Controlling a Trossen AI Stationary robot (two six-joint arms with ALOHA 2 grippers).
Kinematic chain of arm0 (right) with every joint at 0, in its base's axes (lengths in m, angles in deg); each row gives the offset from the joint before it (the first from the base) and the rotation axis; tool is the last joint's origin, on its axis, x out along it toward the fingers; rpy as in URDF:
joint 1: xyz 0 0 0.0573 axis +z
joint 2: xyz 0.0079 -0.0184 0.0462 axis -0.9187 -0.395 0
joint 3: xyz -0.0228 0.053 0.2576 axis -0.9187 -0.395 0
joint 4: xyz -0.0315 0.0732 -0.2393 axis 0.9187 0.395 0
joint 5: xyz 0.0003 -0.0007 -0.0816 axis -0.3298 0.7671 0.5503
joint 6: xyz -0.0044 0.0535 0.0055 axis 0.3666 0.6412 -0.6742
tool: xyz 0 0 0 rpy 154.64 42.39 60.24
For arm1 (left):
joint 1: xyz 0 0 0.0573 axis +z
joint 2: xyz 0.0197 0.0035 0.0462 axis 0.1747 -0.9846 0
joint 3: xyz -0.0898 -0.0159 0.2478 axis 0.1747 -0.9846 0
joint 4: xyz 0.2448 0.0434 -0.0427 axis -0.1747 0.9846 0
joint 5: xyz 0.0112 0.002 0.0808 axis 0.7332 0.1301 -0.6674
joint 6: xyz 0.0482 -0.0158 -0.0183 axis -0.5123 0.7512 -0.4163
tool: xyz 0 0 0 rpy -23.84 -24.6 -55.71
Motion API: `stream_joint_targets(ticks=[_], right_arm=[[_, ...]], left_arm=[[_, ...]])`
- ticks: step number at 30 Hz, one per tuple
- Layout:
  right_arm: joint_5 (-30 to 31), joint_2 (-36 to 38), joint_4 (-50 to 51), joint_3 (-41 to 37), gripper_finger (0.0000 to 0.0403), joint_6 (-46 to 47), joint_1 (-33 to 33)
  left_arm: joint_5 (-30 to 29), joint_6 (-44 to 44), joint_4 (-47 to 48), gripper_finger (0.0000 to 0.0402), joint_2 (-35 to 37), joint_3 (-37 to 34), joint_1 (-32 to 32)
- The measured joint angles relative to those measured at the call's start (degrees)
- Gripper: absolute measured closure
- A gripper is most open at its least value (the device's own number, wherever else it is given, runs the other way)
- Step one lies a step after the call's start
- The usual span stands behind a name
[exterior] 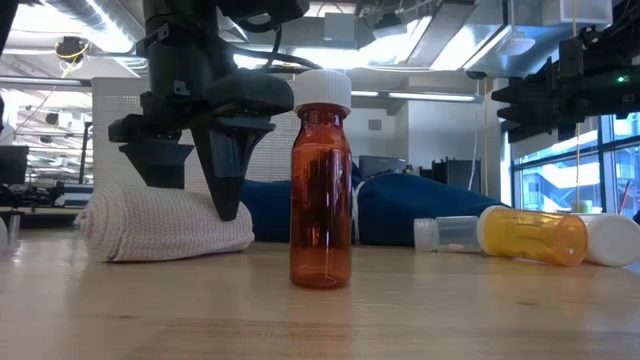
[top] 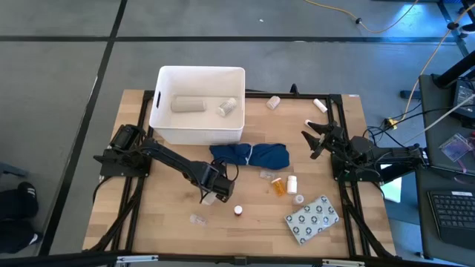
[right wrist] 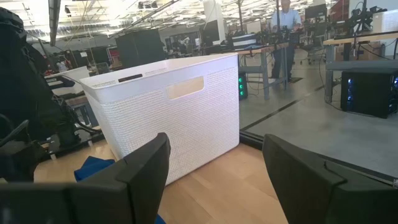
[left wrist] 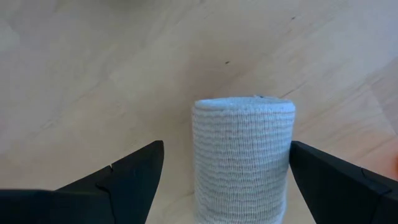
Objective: Pick & place medical supplies in basket/bin
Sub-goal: Put the bottom white bandage into the white container
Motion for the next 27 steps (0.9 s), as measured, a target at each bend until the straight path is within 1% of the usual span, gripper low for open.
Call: stream_joint_targets(ticks=[6,10,14,16,18,24,27], right_arm=[[0.0,0.0,0.0,-0.01,0.0146,-0.02,0.0],[0.0,-0.02,0.0,0.0,0.0146,-0.15,0.0],[0.02,-0.01,0.0,0.0,0.0146,-1.55,0.0],[0.02,-0.02,0.0,0.0,0.0146,-1.64,0.0],[0.02,0.0,0.0,0.0,0.0146,-1.7,0.0],[0.02,0.0,0.01,-0.01,0.0146,-1.67,-0.01],[0.02,-0.02,0.0,0.0,0.0146,-2.53,0.0]], left_arm=[[0.78,2.5,0.0,0.0068,0.0,0.0,-0.85],[3.97,0.72,0.0,0.0068,0.0,0.0,-0.99],[2.89,-1.13,-0.01,0.0073,0.0,0.0,-0.99],[2.19,-3.0,-0.34,0.0083,-0.44,0.02,-0.99],[2.84,-4.25,-0.28,0.0097,-1.17,0.02,-0.99],[10.66,-5.79,-0.31,0.0139,-4.63,0.29,-0.58],[11.16,-7.42,0.19,0.0167,-4.72,0.39,-0.4]])
